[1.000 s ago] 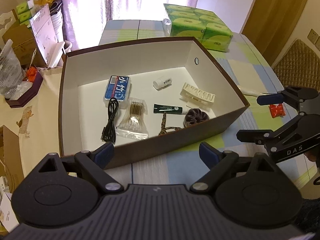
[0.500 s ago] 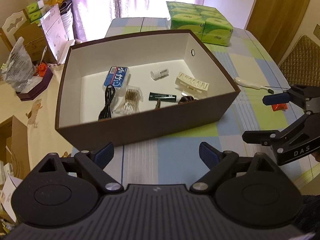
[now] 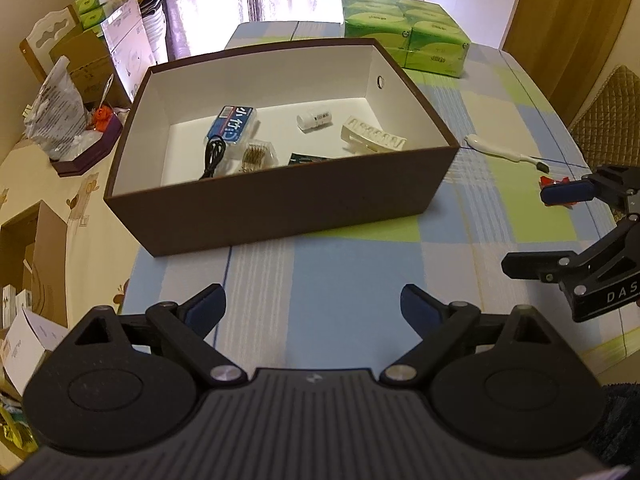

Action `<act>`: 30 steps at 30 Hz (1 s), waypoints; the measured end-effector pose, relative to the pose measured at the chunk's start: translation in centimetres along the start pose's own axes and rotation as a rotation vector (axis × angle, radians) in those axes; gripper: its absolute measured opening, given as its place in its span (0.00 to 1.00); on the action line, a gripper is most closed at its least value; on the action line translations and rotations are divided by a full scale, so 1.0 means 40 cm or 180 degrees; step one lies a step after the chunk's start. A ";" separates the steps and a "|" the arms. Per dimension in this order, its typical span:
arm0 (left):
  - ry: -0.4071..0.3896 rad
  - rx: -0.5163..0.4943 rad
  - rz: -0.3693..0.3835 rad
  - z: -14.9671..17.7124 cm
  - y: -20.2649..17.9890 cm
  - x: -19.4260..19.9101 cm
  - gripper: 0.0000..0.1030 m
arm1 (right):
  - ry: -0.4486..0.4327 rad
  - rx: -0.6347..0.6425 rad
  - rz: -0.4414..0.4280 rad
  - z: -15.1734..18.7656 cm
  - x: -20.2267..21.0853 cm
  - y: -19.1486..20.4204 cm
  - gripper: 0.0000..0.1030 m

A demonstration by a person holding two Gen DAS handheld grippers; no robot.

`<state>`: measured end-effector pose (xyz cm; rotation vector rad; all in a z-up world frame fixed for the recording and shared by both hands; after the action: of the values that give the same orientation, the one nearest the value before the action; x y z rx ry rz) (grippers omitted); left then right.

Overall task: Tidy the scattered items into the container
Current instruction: 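Withdraw both tools from the box toward the red snack and white brush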

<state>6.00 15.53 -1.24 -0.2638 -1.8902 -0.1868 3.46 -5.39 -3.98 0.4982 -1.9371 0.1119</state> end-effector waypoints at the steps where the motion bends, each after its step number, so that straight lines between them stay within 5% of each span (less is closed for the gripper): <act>1: 0.0002 0.0004 -0.0002 0.004 -0.007 0.001 0.90 | -0.0002 0.0004 -0.0005 0.007 0.004 -0.003 1.00; 12: 0.0016 -0.0052 -0.0022 0.029 -0.118 -0.011 0.90 | 0.0044 -0.0197 0.0058 0.094 0.039 -0.084 1.00; 16: 0.0064 -0.0168 0.0180 0.022 -0.181 -0.036 0.90 | 0.0067 -0.0409 0.0145 0.145 0.056 -0.140 1.00; 30: 0.0096 -0.1009 0.0634 -0.087 -0.476 -0.143 0.90 | 0.0015 -0.1543 0.0543 0.323 0.139 -0.403 1.00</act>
<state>5.77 -4.19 -5.48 -0.6578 -1.7870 -0.3531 -3.15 -25.55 -6.74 0.0107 -1.9148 -0.2436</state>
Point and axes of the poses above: each gripper's, at about its wrist camera, not at the fingertips, and x roughly against the way its jaws point, y to its left, z to its underside, the point moved 3 cm from there along -x, roughly the way its jaws point, and after that the axes turned 12 degrees about y, right-handed, at the moved point
